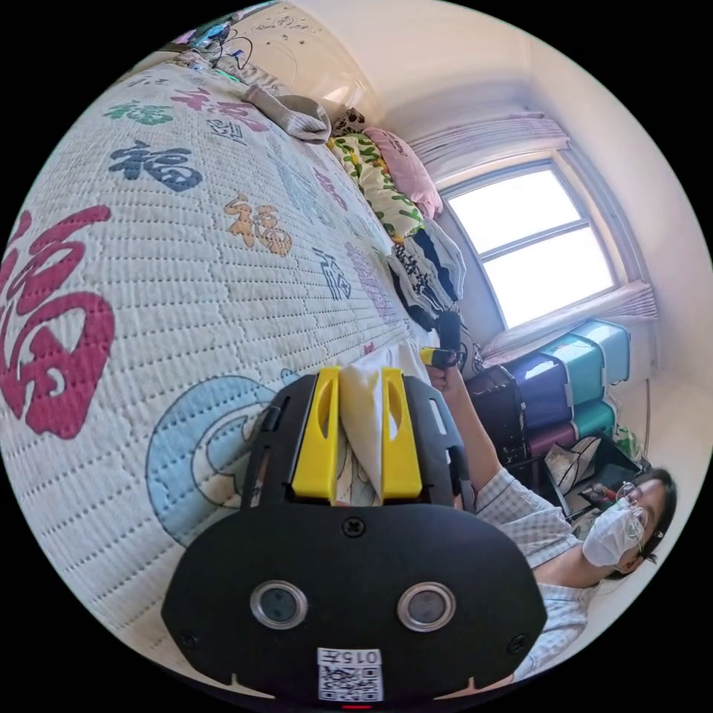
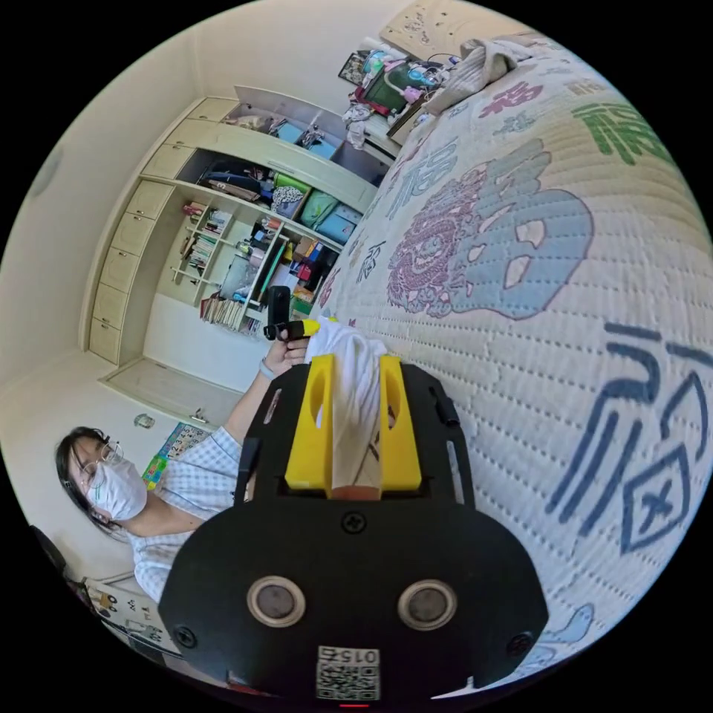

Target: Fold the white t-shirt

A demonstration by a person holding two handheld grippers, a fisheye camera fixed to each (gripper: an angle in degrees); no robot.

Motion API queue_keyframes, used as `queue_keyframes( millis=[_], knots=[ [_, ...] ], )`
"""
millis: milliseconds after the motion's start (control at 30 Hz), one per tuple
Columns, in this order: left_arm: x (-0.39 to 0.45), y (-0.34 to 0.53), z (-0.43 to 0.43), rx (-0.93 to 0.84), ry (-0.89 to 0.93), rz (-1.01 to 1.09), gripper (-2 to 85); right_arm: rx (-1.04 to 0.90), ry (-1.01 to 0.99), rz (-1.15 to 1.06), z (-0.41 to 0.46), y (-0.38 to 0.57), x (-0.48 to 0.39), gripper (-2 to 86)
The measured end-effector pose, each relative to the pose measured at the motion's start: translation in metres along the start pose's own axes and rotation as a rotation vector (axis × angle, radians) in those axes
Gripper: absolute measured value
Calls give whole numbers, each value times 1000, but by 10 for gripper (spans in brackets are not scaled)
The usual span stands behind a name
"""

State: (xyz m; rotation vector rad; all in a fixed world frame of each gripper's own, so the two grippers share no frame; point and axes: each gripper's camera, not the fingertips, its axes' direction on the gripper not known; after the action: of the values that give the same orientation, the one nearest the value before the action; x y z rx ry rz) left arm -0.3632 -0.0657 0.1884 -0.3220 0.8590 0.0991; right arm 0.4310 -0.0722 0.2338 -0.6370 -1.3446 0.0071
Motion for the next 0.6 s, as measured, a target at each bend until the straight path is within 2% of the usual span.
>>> queue_keyframes(
  millis=[100, 333, 467, 600],
  knots=[
    [2, 9, -6, 16, 23, 26, 21, 35, -30, -34, -7, 0, -2, 54],
    [68, 33, -34, 67, -49, 301, 9, 78, 44, -254, -25, 19, -66, 45],
    [116, 74, -35, 37, -68, 451, 8, 22, 110, -390, -23, 56, -111, 45],
    [176, 150, -28, -24, -81, 651, 8, -77, 178, -548, -8, 120, -162, 44]
  ],
)
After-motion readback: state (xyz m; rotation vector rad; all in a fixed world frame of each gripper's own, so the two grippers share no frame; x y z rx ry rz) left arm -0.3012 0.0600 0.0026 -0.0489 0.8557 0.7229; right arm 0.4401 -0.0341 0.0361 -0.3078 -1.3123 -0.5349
